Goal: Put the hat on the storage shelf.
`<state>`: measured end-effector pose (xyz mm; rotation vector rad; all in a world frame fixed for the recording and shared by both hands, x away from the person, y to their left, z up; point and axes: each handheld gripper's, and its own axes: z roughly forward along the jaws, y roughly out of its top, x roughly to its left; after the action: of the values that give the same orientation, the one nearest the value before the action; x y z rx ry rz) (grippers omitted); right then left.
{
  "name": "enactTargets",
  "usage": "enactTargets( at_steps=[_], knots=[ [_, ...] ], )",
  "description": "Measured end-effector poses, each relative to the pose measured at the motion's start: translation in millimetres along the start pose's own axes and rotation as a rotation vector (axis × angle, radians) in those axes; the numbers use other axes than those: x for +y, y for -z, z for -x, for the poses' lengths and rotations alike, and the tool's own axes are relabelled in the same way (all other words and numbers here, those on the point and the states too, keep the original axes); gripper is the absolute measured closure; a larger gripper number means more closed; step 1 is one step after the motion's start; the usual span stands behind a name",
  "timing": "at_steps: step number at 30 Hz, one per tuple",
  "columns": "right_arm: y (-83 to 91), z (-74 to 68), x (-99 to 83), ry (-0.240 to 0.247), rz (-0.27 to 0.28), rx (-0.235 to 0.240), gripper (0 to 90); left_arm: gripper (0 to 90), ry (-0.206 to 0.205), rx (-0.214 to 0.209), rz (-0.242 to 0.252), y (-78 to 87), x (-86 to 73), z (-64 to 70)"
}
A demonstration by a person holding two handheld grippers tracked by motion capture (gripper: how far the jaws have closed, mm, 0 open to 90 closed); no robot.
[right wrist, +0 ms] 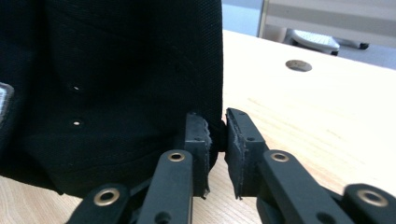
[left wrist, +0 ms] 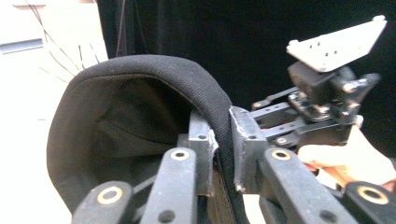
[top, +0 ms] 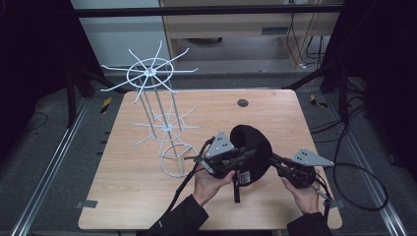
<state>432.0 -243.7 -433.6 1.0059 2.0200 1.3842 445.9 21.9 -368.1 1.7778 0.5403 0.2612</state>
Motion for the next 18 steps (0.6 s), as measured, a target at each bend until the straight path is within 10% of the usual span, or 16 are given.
enactTargets(
  at_steps=[18],
  knots=[
    [22.9, -10.3, 28.0, 0.110, -0.078, -0.156, 80.4, 52.2, -0.001, 0.217, -0.083, 1.0, -25.0, -10.2]
  ],
)
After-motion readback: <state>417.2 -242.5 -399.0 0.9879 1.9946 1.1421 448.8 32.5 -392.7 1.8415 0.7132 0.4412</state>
